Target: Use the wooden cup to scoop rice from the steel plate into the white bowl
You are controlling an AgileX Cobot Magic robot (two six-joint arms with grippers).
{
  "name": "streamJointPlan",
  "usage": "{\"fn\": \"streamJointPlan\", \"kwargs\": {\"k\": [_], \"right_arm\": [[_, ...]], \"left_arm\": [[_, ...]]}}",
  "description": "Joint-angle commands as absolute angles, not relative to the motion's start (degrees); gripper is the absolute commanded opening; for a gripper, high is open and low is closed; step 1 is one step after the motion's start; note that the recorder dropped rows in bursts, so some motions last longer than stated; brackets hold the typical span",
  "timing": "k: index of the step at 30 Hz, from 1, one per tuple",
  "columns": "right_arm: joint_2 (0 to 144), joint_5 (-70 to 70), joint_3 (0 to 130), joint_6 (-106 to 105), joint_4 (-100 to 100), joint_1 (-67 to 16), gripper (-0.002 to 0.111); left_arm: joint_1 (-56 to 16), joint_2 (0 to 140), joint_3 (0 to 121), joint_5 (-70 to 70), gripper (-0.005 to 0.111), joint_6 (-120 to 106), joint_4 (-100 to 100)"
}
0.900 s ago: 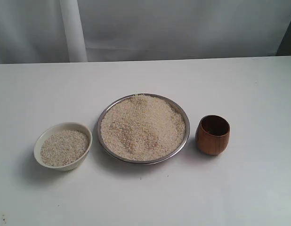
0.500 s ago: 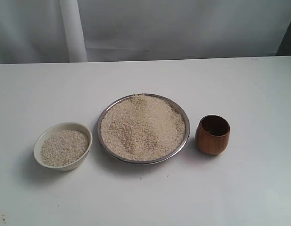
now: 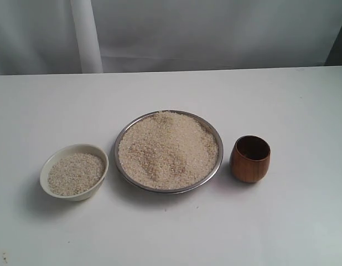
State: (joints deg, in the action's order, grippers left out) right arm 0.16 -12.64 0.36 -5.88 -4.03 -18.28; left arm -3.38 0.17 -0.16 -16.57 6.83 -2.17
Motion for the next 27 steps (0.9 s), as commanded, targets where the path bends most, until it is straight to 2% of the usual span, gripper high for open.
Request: {"fn": "streamJointPlan", "kwargs": {"k": [1,9,14,17,23,27], "right_arm": [[4.5,-13.0,4.5,-5.5,-4.0,-17.8,0.000],[29.7,-11.7,18.4,-5.5,1.0,-17.8,0.000],[45.7,-0.5,24.8,-5.5,-0.5,-18.5,0.000],[54.0,8.8,25.1,-5.5,-0.5,-19.8,0.000],[65.0,16.5,25.1,-3.4,-0.5,-22.1,0.000],[71.3,28.9,21.2,-2.3,-0.5,-22.1,0.000]], "left_arm": [[-3.6,0.0,0.0,-16.4,0.000,6.9,-1.9],[-3.6,0.0,0.0,-16.4,0.000,6.9,-1.9],[-3.6,0.0,0.0,-16.4,0.000,7.1,-1.9],[-3.6,0.0,0.0,-16.4,0.000,7.1,-1.9],[-3.6,0.0,0.0,-16.4,0.000,7.1,-1.9],[-3.6,0.0,0.0,-16.4,0.000,7.1,-1.9]]}}
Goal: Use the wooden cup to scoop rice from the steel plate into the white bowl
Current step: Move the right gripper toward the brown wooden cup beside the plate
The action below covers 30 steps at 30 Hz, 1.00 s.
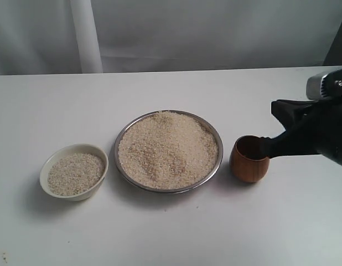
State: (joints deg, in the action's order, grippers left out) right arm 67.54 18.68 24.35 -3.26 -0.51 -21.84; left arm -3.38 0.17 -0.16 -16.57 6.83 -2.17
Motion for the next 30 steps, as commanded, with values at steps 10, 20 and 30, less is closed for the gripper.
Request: {"fn": "streamJointPlan", "kwargs": {"k": [10,20,30], "right_arm": [[84.0,47.1,13.6,-6.4,2.3,-22.1,0.000],[88.4,49.4,7.2,-5.8,6.5,-22.1,0.000],[88.4,43.9,7.2,-4.3,6.5,-22.1,0.000]], "left_arm": [[-3.6,0.0,0.0,-16.4,0.000,7.1,-1.9],[-3.6,0.0,0.0,-16.4,0.000,7.0,-1.9],[-3.6,0.0,0.0,-16.4,0.000,7.1,-1.9]]}}
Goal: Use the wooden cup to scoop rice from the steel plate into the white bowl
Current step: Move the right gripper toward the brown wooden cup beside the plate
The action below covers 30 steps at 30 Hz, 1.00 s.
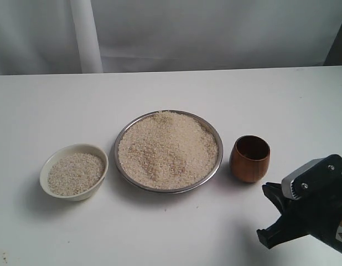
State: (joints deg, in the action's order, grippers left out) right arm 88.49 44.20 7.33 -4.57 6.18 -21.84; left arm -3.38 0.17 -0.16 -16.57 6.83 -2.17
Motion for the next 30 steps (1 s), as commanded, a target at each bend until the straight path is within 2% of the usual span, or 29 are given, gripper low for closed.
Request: {"fn": "streamJointPlan", "kwargs": {"k": [1,5,8,12,14,16,18,25,30], "right_arm": [[88.4,43.9,7.2,-4.3,6.5,-22.1,0.000],[88.4,43.4,7.2,-4.3,5.3,-22.1,0.000],[88.4,42.7,7.2,-4.3,4.7,-22.1,0.011],[88.4,42.6,7.2,-4.3,4.7,-22.1,0.047],[88.4,42.6,7.2,-4.3,4.7,-22.1,0.074],[88.4,42.6,7.2,-3.2,4.7,-22.1,0.094],[88.4,43.2,7.2,-2.1,4.7,-22.1,0.105],[88.4,44.7,7.5,-1.2,4.7,-22.1,0.105],[88.4,53.2,7.5,-1.1,4.1,-22.1,0.105]], "left_arm": [[-3.6,0.0,0.0,-16.4,0.000,7.1,-1.9],[-3.6,0.0,0.0,-16.4,0.000,7.1,-1.9],[-3.6,0.0,0.0,-16.4,0.000,7.0,-1.9],[-3.6,0.0,0.0,-16.4,0.000,7.0,-1.9],[-3.6,0.0,0.0,-16.4,0.000,7.0,-1.9],[-3.6,0.0,0.0,-16.4,0.000,7.0,-1.9],[-3.6,0.0,0.0,-16.4,0.000,7.1,-1.9],[-3.6,0.0,0.0,-16.4,0.000,7.1,-1.9],[-3.6,0.0,0.0,-16.4,0.000,7.0,-1.9]]}}
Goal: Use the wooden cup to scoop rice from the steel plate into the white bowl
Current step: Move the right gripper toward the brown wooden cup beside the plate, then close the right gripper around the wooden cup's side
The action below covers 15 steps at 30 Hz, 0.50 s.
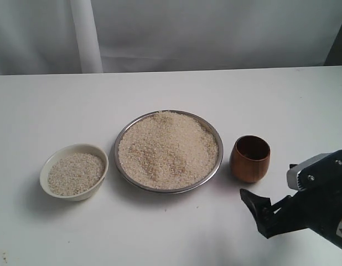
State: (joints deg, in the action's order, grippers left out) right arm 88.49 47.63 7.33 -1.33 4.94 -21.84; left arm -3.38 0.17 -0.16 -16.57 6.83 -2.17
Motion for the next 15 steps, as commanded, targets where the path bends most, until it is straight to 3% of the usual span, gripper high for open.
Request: {"fn": "streamJointPlan", "kwargs": {"k": [1,15], "right_arm": [[88.4,54.2,7.5,-1.1,3.3,-22.1,0.105],[92.2,50.3,16.5,-2.8,0.9,-22.1,0.105]], "left_arm": [[-3.6,0.0,0.0,-16.4,0.000,7.0,-1.9],[-3.6,0.0,0.0,-16.4,0.000,7.1,-1.9]]}}
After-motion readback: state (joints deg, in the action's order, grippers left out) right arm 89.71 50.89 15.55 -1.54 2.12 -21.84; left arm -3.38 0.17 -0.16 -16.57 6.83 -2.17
